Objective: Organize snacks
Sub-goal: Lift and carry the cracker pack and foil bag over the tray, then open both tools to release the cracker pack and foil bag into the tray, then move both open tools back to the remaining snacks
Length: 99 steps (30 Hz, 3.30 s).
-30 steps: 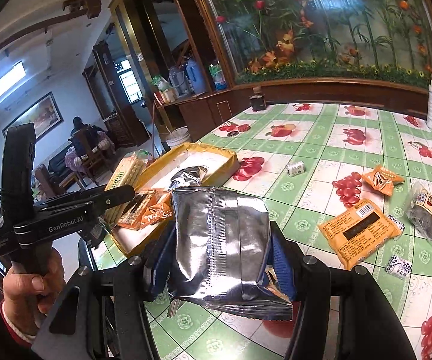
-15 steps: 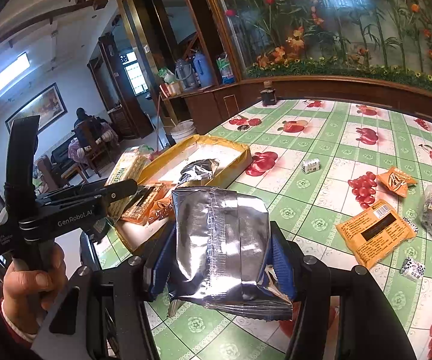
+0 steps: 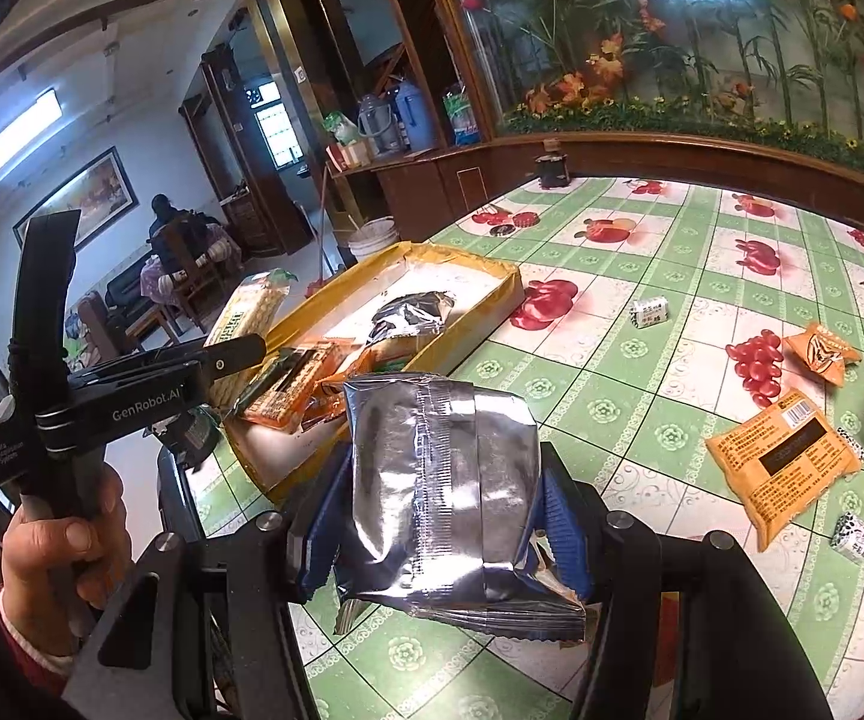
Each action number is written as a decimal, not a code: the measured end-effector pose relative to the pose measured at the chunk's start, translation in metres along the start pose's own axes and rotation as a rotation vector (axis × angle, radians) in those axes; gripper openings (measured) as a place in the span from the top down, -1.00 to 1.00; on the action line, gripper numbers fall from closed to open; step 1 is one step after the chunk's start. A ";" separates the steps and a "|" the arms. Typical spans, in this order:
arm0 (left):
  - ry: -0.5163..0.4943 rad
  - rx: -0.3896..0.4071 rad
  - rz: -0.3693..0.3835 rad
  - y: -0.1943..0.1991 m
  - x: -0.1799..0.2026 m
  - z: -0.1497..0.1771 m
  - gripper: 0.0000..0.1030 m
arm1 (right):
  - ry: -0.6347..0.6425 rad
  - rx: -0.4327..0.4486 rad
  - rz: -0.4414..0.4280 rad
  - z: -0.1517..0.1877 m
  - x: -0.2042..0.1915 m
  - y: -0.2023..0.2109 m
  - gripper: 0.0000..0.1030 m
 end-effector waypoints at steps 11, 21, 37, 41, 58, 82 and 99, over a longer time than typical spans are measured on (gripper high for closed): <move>0.031 -0.018 -0.021 -0.011 -0.020 0.005 0.12 | 0.013 -0.039 -0.014 0.005 -0.008 -0.019 -0.15; 0.055 -0.031 -0.050 -0.021 -0.037 0.007 0.12 | 0.031 -0.071 -0.040 0.005 -0.019 -0.040 -0.15; 0.108 -0.055 -0.091 -0.038 -0.073 0.010 0.12 | 0.102 -0.080 -0.119 -0.034 -0.069 -0.108 -0.15; 0.096 -0.053 -0.080 -0.040 -0.070 0.008 0.12 | 0.110 -0.087 -0.107 -0.043 -0.072 -0.125 -0.15; 0.064 -0.103 -0.073 -0.067 -0.053 0.008 0.12 | 0.070 -0.074 -0.033 -0.092 -0.046 -0.188 -0.15; 0.064 -0.068 -0.109 -0.043 -0.047 -0.001 -0.31 | -0.022 0.032 -0.019 -0.097 -0.017 -0.128 -0.49; -0.019 -0.043 -0.042 -0.016 0.019 -0.003 -0.43 | -0.174 0.107 0.141 -0.034 0.087 -0.006 -0.55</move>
Point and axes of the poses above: each gripper's, at about its wrist camera, not at the fingertips, and y roughly against the way its jaws point, x to its right, z to its underside, the point moved 10 cm from there along -y, roughly the way its jaws point, and after that the axes turned 2 degrees about -z, right-handed, at the moved point
